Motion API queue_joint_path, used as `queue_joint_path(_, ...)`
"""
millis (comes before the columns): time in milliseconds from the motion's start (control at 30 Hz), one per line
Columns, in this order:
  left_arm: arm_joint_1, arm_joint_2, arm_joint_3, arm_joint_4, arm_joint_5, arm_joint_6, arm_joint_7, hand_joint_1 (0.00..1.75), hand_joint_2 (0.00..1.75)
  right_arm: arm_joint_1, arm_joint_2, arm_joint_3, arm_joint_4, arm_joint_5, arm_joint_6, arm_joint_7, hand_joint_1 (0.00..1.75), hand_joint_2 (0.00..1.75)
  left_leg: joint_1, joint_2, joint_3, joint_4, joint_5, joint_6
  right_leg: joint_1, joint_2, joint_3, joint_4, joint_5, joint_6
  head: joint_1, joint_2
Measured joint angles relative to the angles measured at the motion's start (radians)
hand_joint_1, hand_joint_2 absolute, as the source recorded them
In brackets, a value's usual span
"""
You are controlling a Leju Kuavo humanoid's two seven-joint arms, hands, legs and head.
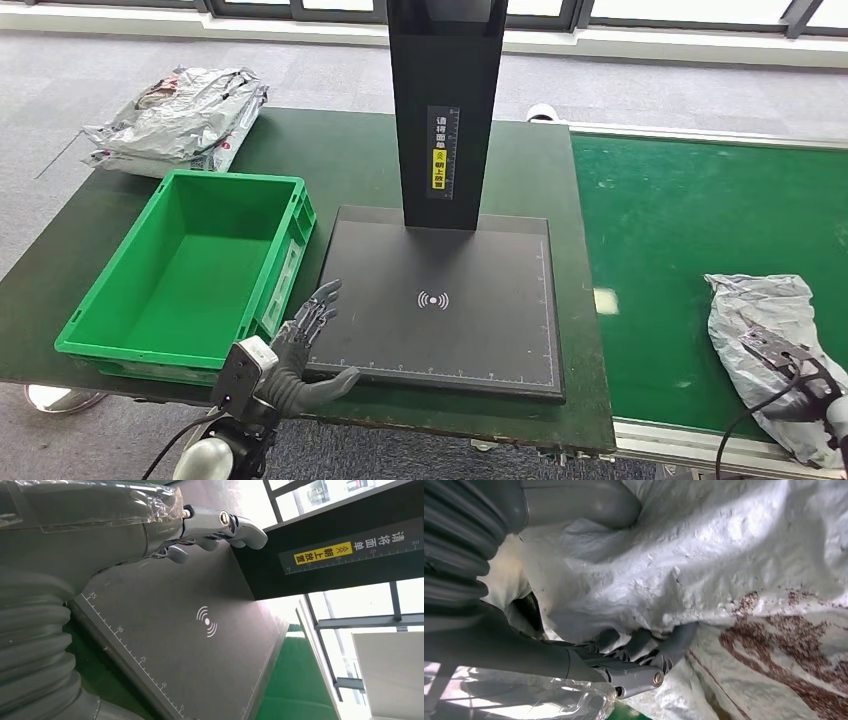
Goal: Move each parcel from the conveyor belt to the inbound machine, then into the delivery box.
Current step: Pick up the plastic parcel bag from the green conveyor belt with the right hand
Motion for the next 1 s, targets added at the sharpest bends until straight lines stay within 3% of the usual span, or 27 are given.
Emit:
queue_joint_path(567,-0.006,0.002,0.022,-0.005,-0.013,0.016,-0.01,0.0,1.75,-0.033,0.01,0.012,0.035,-0.042,-0.015,-0.032,1.75,1.75,0.0,0.0,0.0,0.0,0.0,0.0,0.0,0.0,0.0,0.0,0.0,0.0,0.0,0.0)
queue_joint_path(667,0.002,0.001,0.029,-0.018,-0.014,0.031,-0.013,0.0,1.75,-0.04,0.026,-0.016,0.038,-0.176,0.01,-0.137,1.75,1.75,0.0,0.0,-0.006,0.0,0.0,0.0,0.0,0.0,0.0,0.0,0.0,0.0,0.0,0.0)
queue_joint_path(833,0.031,-0.006,0.046,-0.049,-0.03,0.058,-0.029,0.0,1.75,-0.044,0.088,-0.101,-0.06,-0.457,0.136,-0.335,1.75,1.75,0.0,0.001,-0.006,0.0,0.001,0.0,0.0,0.001,-0.002,0.001,0.001,0.0,0.0,0.0)
queue_joint_path(1000,0.059,-0.023,0.054,-0.07,-0.051,0.061,-0.036,0.0,1.75,-0.02,0.145,-0.12,-0.329,-0.658,0.154,-0.274,1.75,1.75,0.0,-0.004,-0.004,0.0,0.004,0.001,0.0,-0.003,-0.004,0.001,0.002,0.0,0.0,0.0)
